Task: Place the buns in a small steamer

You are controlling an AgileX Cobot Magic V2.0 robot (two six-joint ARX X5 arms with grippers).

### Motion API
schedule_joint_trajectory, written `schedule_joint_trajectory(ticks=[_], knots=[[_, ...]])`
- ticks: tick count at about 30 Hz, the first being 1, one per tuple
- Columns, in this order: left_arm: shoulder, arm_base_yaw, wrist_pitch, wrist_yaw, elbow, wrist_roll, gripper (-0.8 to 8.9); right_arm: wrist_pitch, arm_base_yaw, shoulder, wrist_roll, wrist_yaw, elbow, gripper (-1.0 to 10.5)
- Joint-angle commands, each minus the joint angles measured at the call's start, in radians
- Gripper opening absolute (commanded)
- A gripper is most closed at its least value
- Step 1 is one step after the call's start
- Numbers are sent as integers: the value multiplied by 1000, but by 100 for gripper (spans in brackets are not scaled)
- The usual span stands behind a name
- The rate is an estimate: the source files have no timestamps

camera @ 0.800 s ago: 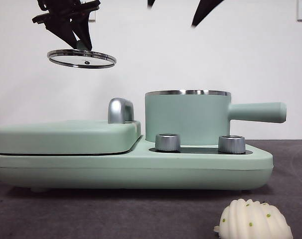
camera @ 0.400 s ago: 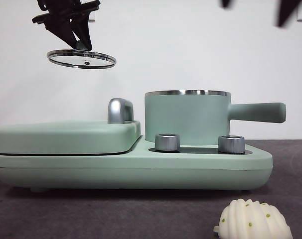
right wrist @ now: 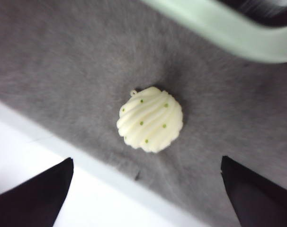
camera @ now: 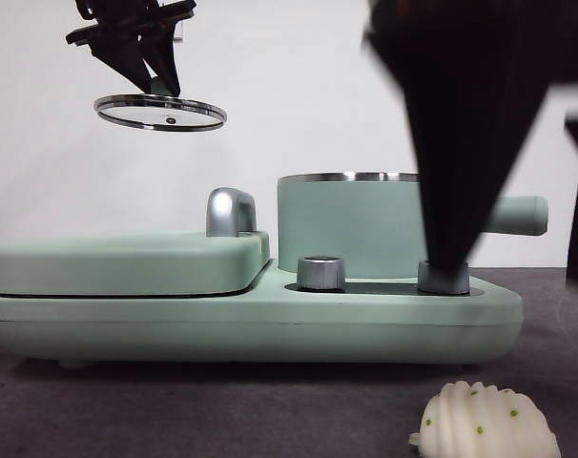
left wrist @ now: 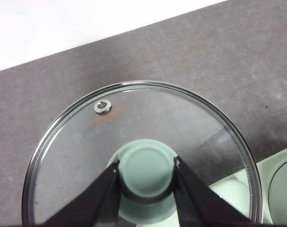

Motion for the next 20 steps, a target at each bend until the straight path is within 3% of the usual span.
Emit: schedule_joint_trajectory(ticks=[1, 8, 16, 20], knots=[[13, -6, 24, 3, 41, -9, 16, 81, 14, 44, 43, 5, -45, 495], [13, -10, 26, 3, 41, -8, 16, 160, 14, 136, 47, 1, -74, 493], [13, -10, 26, 3, 41, -8, 16, 204, 14, 230, 23, -8, -74, 410], [13, -10, 25, 3, 41, -8, 16, 206, 15, 238, 23, -8, -74, 273]])
